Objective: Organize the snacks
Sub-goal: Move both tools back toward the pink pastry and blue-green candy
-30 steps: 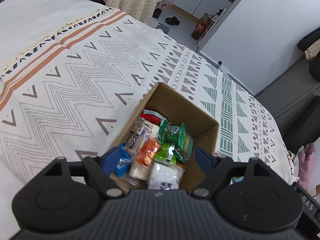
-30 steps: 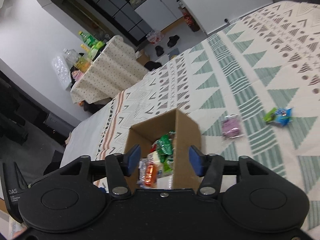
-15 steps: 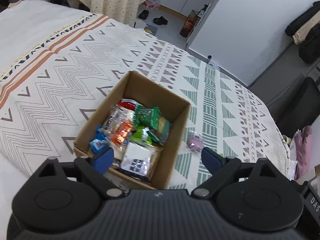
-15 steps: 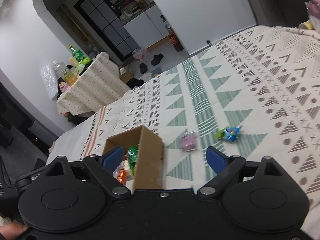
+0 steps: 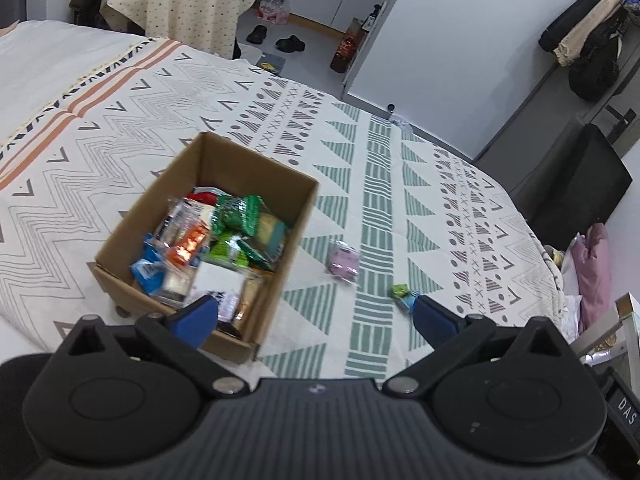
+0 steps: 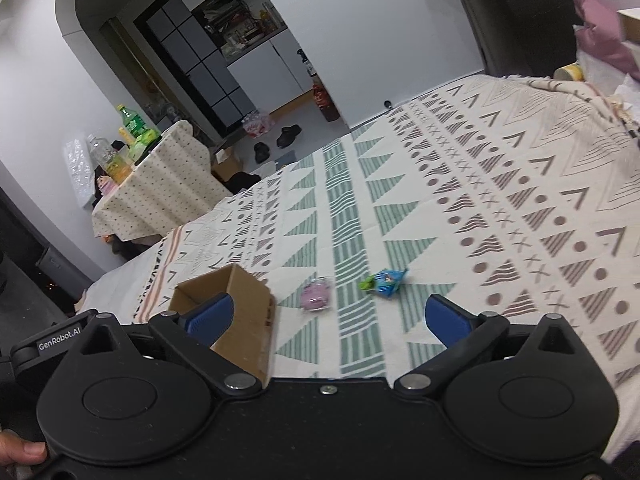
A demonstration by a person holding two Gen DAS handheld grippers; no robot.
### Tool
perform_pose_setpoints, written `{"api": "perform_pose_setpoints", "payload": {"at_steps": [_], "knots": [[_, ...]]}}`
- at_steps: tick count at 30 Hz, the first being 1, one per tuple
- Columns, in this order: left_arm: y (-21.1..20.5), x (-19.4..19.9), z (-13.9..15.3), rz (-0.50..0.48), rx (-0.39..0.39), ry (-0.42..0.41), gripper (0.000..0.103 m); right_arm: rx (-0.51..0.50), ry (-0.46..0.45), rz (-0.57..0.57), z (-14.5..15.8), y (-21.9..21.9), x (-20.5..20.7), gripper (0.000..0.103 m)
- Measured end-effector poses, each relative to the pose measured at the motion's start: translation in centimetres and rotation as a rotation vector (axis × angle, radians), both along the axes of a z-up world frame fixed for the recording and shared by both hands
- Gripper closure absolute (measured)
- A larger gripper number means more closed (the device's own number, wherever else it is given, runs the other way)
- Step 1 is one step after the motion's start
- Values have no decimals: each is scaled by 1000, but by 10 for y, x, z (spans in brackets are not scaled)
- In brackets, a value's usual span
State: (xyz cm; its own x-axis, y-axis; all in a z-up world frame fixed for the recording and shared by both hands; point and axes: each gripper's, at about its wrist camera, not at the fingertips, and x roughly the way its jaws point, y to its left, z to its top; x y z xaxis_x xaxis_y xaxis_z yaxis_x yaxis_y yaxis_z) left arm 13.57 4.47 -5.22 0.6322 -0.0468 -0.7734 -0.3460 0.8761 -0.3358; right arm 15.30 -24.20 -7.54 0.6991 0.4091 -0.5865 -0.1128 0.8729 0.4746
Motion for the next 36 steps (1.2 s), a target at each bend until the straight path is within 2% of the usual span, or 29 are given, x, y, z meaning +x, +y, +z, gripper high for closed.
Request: {"api": "perform_pose_setpoints", "payload": {"at_steps": [17, 24, 27, 29, 36], "knots": [[-36, 6, -5, -5, 21, -6, 0, -8, -2, -1, -9, -47, 2, 0], [-41, 21, -12, -1, 28, 8, 0, 72, 32, -20, -28, -59, 17, 0], [-45, 28, -13, -6, 66, -4, 0, 99, 42, -7, -34, -59, 27, 2], [-47, 34, -15, -12, 74, -11, 0, 107, 60, 5, -40, -56, 35, 6], [-52, 60, -34, -41, 70, 7, 1, 110, 108, 24, -60, -49, 65, 6]]}}
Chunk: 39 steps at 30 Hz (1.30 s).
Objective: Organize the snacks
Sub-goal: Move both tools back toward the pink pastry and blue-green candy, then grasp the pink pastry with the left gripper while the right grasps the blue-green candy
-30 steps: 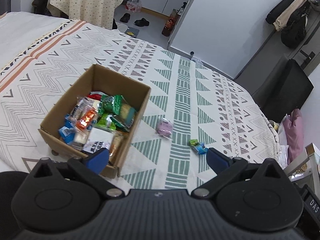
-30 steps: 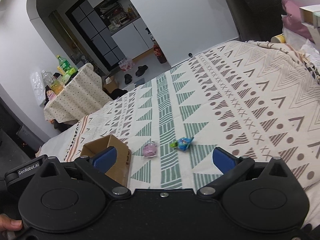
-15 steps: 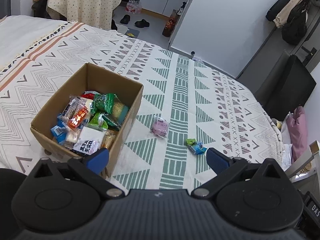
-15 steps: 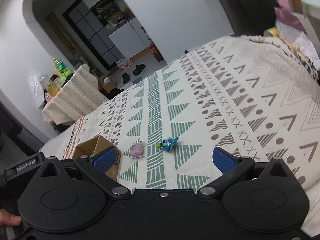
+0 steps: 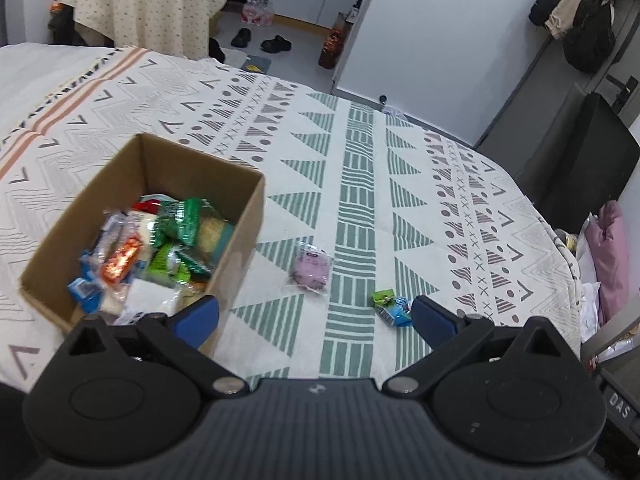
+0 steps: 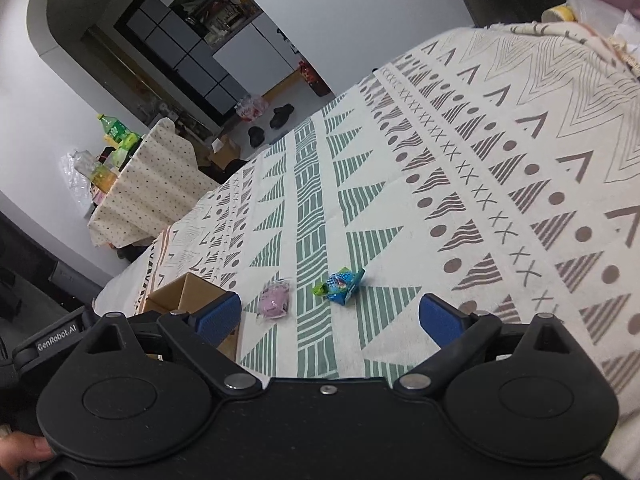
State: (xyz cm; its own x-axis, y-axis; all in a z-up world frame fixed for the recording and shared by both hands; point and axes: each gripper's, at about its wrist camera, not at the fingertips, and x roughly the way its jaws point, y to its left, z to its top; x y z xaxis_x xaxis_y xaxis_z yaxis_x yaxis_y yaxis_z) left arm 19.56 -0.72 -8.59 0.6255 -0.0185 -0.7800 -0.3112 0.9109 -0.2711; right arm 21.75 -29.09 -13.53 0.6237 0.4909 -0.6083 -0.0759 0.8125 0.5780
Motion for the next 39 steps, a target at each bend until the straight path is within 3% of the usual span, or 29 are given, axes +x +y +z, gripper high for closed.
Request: {"api": "perform_pose_setpoints", "payload": {"at_steps": [9, 26, 39], "knots": [[-9, 33, -27, -46, 19, 36, 4, 53, 67, -30, -26, 0, 33, 6], [-11, 87, -86, -78, 19, 110, 34, 58, 169, -87, -72, 15, 76, 26], [-6, 117, -127, -71, 38, 139, 39, 75, 225, -70, -92, 26, 91, 27]]}}
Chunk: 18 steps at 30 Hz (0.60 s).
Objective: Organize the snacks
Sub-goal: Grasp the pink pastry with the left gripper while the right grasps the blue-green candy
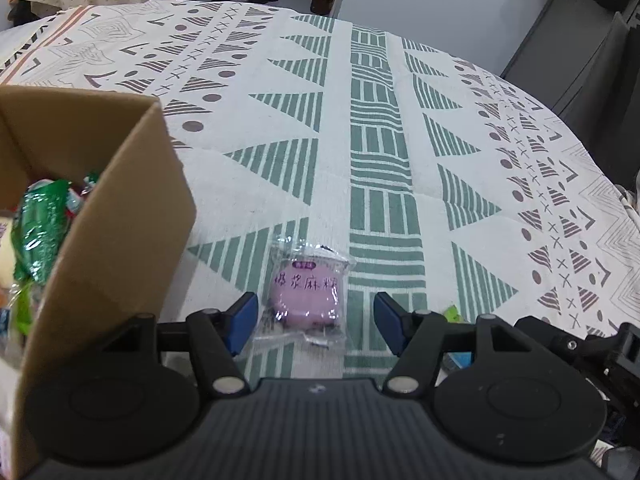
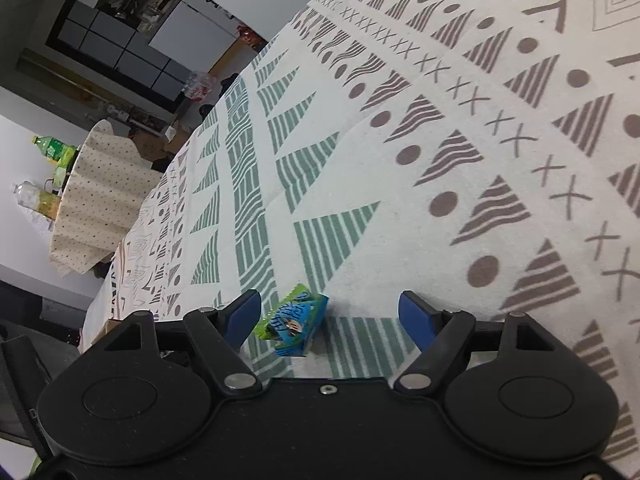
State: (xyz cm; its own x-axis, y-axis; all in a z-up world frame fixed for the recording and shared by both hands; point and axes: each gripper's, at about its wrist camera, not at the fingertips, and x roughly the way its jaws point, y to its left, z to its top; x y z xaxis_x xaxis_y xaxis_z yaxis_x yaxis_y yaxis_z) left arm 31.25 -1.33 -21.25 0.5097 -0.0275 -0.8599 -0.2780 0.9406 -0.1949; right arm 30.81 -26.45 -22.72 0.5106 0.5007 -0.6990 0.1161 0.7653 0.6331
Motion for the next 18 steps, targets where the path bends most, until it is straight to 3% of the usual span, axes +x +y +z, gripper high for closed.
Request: {"api": "perform_pose_setpoints", "payload": {"at_steps": [3, 7, 13, 15, 17, 18], "knots": [[-2, 3, -1, -5, 14, -11, 41, 2, 0, 9, 1, 3, 1, 27], [2, 6, -2, 13, 35, -9, 66, -3, -3, 38, 0, 10, 3, 27], [5, 2, 1, 12, 20, -6, 71, -91, -34, 102, 2, 28, 1, 29], [7, -1, 2, 25, 16, -4, 71, -119, -43, 118, 2, 31, 0, 41], [8, -5, 4, 34, 12, 2, 72, -123, -42, 145, 1, 33, -2, 71], [8, -7, 5, 34, 11, 5, 72, -104, -30, 155, 0, 33, -2, 76]]}}
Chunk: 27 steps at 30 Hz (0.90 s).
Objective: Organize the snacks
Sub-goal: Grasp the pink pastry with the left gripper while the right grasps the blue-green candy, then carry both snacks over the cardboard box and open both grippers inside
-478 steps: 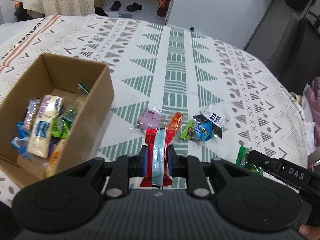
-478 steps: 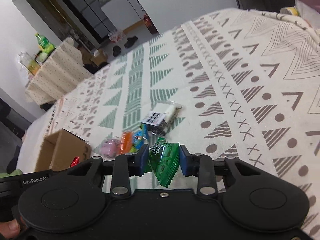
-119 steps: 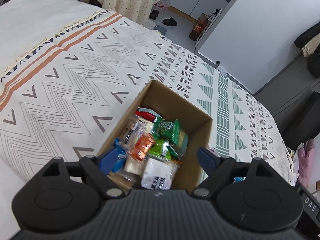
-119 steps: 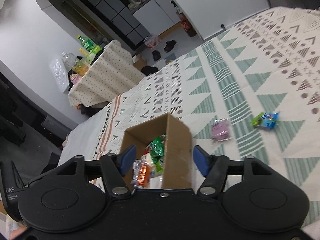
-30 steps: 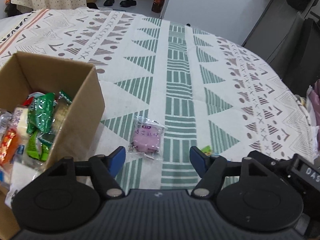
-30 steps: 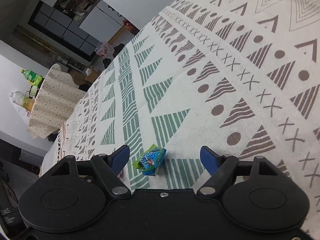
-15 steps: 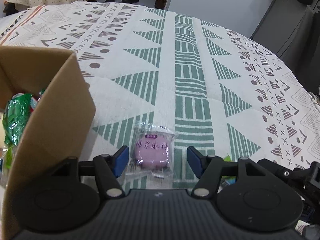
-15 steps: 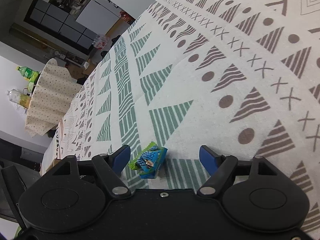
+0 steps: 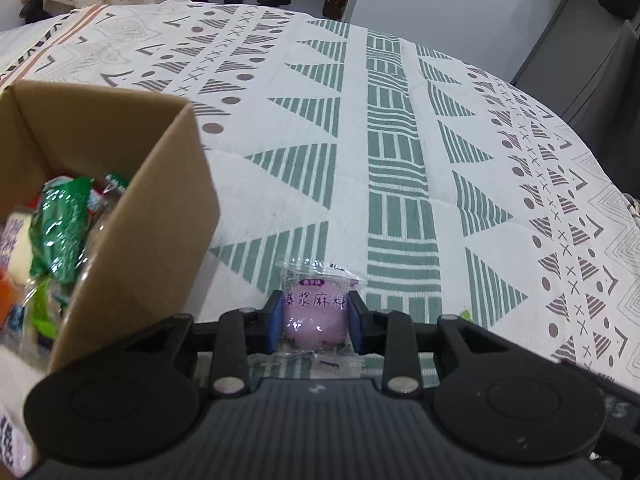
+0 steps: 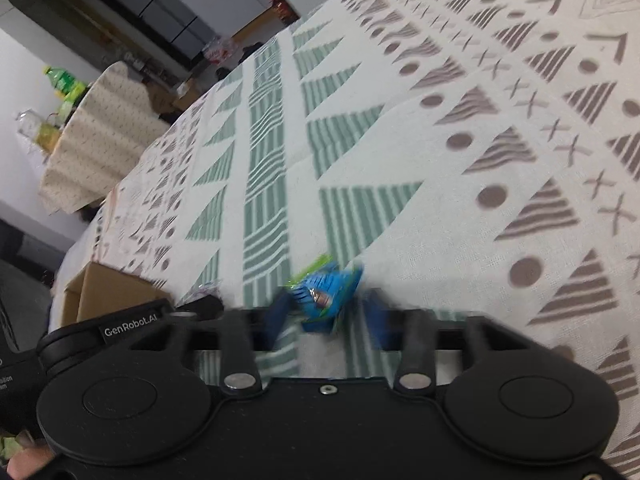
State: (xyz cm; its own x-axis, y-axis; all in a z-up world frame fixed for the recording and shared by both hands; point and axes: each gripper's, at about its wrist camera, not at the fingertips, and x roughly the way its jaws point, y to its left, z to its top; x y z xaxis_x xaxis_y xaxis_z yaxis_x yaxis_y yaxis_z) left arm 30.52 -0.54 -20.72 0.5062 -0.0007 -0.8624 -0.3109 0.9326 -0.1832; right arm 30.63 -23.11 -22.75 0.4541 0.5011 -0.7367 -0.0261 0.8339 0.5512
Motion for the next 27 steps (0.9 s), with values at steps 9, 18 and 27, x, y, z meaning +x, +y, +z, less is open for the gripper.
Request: {"api": "perform_pose_setpoints", "payload": {"at_steps": [9, 18, 27], "knots": [[-7, -27, 25, 3, -8, -24, 72, 8, -83, 11, 30, -1, -20, 83], [-6, -58, 70, 0, 5, -72, 72, 58, -154, -44, 66, -13, -42, 83], [2, -88, 102, 12, -8, -103, 72, 98, -223, -65, 99, -15, -63, 83]]}}
